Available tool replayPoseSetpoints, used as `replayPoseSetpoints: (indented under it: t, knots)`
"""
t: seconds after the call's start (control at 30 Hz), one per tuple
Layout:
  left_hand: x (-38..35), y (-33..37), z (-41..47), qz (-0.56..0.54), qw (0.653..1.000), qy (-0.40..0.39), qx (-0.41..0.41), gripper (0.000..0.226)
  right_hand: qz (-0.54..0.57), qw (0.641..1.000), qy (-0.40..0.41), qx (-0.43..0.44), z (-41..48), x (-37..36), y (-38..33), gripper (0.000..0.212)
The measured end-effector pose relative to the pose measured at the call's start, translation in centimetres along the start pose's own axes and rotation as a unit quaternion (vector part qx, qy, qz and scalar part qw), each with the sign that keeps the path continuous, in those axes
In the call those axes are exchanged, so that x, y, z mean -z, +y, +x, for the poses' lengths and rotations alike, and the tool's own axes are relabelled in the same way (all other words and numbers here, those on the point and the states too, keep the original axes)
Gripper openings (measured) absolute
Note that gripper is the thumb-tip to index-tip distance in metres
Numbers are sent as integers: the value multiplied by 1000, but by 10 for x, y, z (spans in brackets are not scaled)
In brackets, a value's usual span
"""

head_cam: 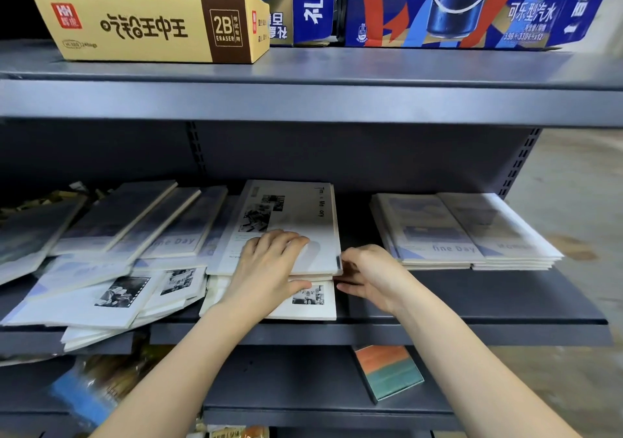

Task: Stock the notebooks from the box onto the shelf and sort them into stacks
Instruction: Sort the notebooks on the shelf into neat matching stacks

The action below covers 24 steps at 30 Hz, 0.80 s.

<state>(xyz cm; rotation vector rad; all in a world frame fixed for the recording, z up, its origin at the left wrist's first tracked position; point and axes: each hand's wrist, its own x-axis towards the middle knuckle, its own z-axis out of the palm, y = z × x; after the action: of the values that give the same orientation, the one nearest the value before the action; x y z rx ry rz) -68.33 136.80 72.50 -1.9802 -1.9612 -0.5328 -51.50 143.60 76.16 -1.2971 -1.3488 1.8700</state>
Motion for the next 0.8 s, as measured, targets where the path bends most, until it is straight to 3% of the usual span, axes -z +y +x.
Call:
replayPoseSetpoints:
  t: [0.1,0.27,0.37,0.57,0.67,0.8]
  knots:
    - [-1,1,1,18,999,7,-26,71,-11,1000,0,-4,-2,-4,-3,14]
    - [-4,-1,1,22,997,43,-62,63,90,996,-13,-16,-4,-2,-9,4]
    - [-3,1,0,6,997,58,-54,53,144,989,-15,-13,-3,1,-12,12]
    - [1,-1,-2,6,997,55,-44,54,176,984,-27,-13,-2,-1,-20,21]
    - [5,-5,-5,28,998,29,-43,67,174,984,-21,-15,0,-3,-20,24]
    - [6,-8,-6,42,998,50,5,70,157,987,-26,9,1,-4,-20,16]
